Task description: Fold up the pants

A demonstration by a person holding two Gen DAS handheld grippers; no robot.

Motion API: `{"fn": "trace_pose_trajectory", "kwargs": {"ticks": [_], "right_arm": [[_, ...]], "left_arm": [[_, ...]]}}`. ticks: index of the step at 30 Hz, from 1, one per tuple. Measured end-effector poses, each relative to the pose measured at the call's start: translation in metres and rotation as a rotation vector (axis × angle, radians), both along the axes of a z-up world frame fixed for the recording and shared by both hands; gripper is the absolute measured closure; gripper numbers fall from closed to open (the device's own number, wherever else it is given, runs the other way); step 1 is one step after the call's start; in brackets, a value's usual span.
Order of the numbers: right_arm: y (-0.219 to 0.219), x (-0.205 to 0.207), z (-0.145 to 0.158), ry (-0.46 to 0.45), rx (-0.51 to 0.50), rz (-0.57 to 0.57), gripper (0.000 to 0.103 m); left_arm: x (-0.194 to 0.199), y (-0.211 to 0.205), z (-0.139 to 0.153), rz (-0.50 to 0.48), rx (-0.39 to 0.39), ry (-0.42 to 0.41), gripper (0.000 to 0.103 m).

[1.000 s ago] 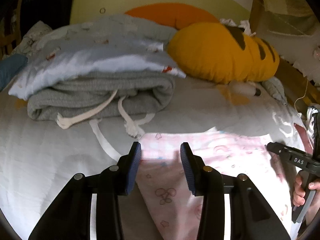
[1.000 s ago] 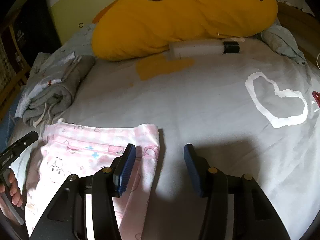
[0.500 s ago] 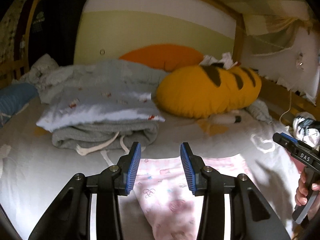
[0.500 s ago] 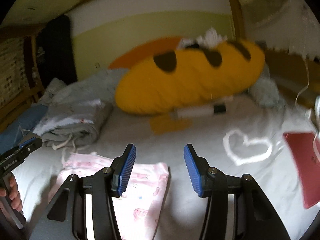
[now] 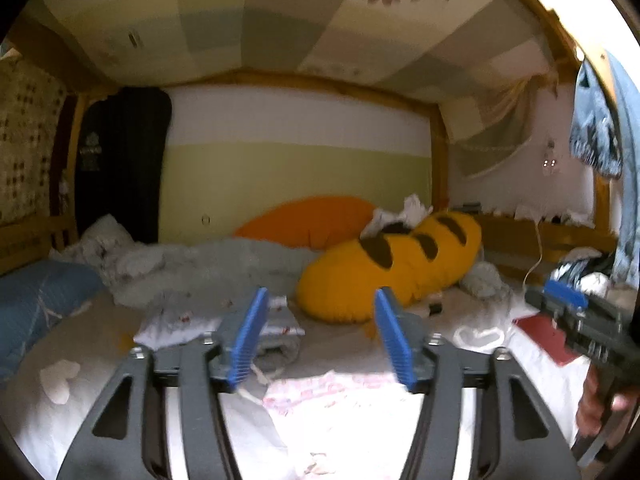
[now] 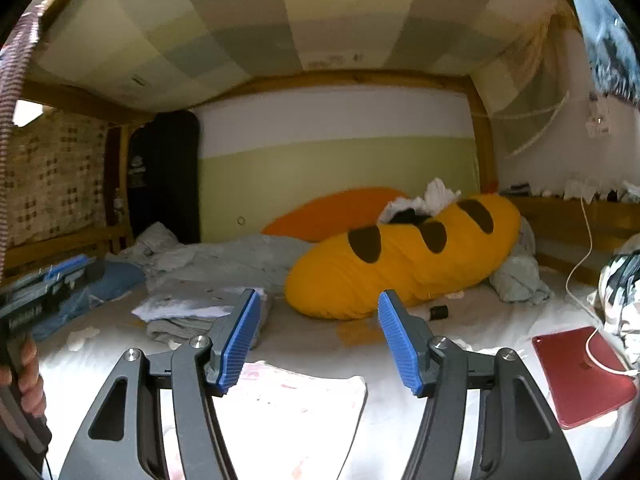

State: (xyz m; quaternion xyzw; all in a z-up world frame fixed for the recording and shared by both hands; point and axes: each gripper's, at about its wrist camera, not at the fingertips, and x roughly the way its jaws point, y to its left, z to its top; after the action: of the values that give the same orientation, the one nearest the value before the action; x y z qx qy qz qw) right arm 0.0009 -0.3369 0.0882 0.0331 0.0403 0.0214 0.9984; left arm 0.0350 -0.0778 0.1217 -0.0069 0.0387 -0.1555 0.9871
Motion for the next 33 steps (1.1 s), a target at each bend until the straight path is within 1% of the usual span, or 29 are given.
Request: {"fn": "trace_pose_trajectory", "kwargs": {"ticks": [1,2,3,4,6,7,9,10,11,12,15,18,21,25,29,33], "right_arm": [[0.002,-0.010,0.000,-0.010,0.001,0.000,0.038],[0.002,-0.019,0.000,-0.018,0.006,-0.002,0.035],[0.002,-0.027,0.000,-0.025,0.015,-0.003,0.033],[0.002,-0.034,-0.001,-0.030,0.027,-0.002,0.030],[-0.001,-0.045,-0.004,-0.033,0.044,0.003,0.023],[-0.002,-0.051,-0.006,-0.039,0.051,0.001,0.016],[-0.005,-0.063,-0.010,-0.052,0.053,-0.019,0.014],[-0.006,-0.067,-0.012,-0.053,0.050,-0.032,0.011],[-0.006,-0.069,-0.014,-0.051,0.049,-0.036,0.000],[-0.007,-0.073,-0.016,-0.054,0.053,-0.040,0.001],[-0.009,-0.083,-0.025,-0.056,0.049,-0.061,0.001],[-0.009,-0.086,-0.035,-0.028,0.018,-0.073,0.001],[-0.011,-0.085,-0.047,0.010,0.034,-0.072,0.001],[-0.013,-0.079,-0.061,0.070,0.070,-0.051,0.001],[-0.009,-0.073,-0.069,0.091,0.043,-0.057,0.001],[-0.003,-0.067,-0.073,0.104,0.005,-0.068,0.001]], "left_arm": [[-0.005,-0.001,0.005,-0.001,-0.005,-0.014,0.040],[-0.011,-0.002,0.008,-0.002,-0.002,-0.025,0.038],[-0.016,-0.003,0.012,0.000,0.009,-0.034,0.029],[-0.022,-0.005,0.014,0.001,0.016,-0.048,0.013],[-0.039,-0.005,0.016,0.009,0.028,-0.094,0.000],[-0.045,-0.005,0.016,0.018,0.037,-0.114,0.000],[-0.059,-0.008,0.013,0.048,0.085,-0.141,0.000],[-0.066,-0.009,0.012,0.067,0.110,-0.150,0.000],[-0.071,-0.010,0.009,0.083,0.128,-0.153,0.000],[-0.076,-0.008,0.006,0.094,0.134,-0.153,0.000],[-0.090,-0.001,-0.007,0.099,0.117,-0.131,0.000],[-0.100,0.004,-0.024,0.121,0.126,-0.098,0.000],[-0.103,0.013,-0.044,0.141,0.127,-0.052,0.000],[-0.096,0.026,-0.065,0.131,0.083,0.014,0.000],[-0.082,0.036,-0.080,0.140,0.074,0.090,0.000],[-0.076,0.042,-0.091,0.131,0.070,0.128,0.000]]}}
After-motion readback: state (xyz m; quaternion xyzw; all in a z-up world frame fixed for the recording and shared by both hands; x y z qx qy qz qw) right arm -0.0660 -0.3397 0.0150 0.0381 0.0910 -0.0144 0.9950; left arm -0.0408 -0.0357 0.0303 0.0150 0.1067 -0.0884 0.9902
